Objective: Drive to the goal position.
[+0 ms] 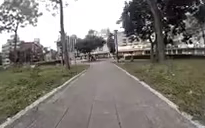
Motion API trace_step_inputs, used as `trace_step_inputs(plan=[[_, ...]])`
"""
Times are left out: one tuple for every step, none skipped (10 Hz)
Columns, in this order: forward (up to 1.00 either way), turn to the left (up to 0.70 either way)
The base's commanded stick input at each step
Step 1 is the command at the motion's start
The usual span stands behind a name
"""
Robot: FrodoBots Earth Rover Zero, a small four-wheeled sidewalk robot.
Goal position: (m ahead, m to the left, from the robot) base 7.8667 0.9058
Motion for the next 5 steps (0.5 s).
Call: trace_step_inputs(plan=[[0.85, 0.00], [0.85, 0.00], [0.85, 0.00], [0.85, 0.00], [0.85, 0.00]])
